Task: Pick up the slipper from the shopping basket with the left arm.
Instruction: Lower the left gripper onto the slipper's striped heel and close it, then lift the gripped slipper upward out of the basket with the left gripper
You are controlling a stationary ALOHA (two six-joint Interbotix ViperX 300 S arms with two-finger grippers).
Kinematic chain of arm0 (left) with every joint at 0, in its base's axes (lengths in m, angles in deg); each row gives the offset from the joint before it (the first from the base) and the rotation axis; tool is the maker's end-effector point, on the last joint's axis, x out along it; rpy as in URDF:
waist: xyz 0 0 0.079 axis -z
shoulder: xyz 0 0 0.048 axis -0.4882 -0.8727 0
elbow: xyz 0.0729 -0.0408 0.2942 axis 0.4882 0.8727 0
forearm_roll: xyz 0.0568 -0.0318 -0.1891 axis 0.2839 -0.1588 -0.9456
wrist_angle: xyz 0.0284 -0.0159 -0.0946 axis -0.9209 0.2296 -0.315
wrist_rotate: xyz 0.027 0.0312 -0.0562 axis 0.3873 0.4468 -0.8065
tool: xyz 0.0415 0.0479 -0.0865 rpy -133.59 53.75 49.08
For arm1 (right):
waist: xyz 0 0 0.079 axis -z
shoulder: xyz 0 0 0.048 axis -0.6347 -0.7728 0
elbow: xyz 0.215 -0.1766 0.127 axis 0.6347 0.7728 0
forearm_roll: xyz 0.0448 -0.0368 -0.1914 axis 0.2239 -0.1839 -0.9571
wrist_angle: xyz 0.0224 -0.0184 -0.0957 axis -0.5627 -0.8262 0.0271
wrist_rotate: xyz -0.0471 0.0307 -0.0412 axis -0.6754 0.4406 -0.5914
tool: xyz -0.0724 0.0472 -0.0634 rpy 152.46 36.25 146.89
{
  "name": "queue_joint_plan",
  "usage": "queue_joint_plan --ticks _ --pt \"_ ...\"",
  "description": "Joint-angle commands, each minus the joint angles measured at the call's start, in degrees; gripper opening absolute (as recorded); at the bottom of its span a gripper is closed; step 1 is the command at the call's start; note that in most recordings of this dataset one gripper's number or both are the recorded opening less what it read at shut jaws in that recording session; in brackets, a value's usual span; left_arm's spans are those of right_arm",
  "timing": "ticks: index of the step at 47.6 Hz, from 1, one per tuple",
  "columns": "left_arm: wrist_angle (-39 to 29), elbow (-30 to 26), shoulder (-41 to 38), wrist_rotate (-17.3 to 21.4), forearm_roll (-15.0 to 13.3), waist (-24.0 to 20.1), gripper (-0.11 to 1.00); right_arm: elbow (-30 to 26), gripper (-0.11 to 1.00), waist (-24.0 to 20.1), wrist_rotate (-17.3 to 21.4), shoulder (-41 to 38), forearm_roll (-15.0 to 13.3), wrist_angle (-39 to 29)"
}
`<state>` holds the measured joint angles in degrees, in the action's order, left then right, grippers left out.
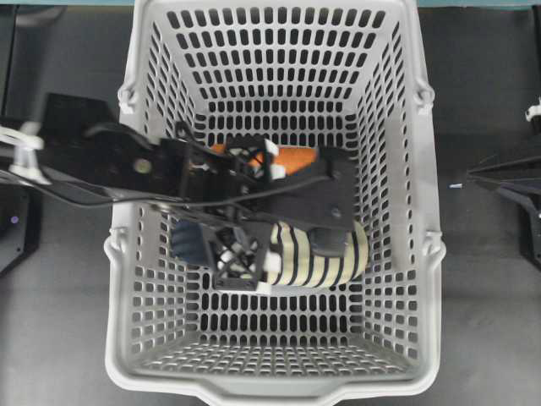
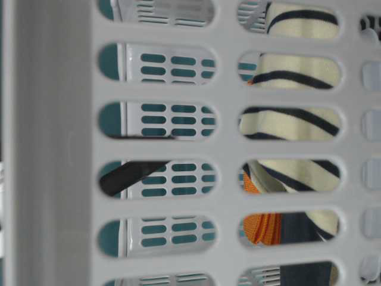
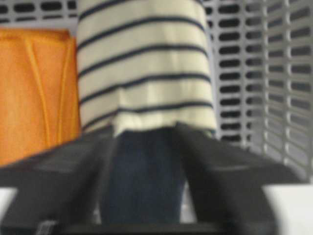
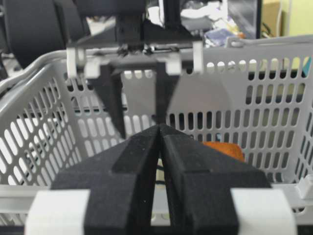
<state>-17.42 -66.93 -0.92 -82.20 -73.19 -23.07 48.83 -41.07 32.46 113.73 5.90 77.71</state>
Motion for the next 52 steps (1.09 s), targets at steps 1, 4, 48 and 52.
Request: queue_joint_plan --ticks 1,4,48,52 --pt "0.0 -2.02 -0.97 -0.09 0.18 0.26 0.67 -0.53 0.0 -0.09 0.09 -0.26 0.26 0.09" --pt "0.09 -2.29 -2.29 -0.09 0.18 0.53 0.82 -0.53 0.0 -0.18 0.09 -0.18 0.26 -0.09" --pt "-0.62 -3.96 -7.82 0.09 0.18 0.0 0.08 1.05 0.0 -0.09 0.09 1.58 0.26 -0.62" --pt "-2.55 -6.68 -6.24 0.18 0.18 -0.18 0.05 1.05 0.0 -0.09 0.09 2.02 0.26 -0.62"
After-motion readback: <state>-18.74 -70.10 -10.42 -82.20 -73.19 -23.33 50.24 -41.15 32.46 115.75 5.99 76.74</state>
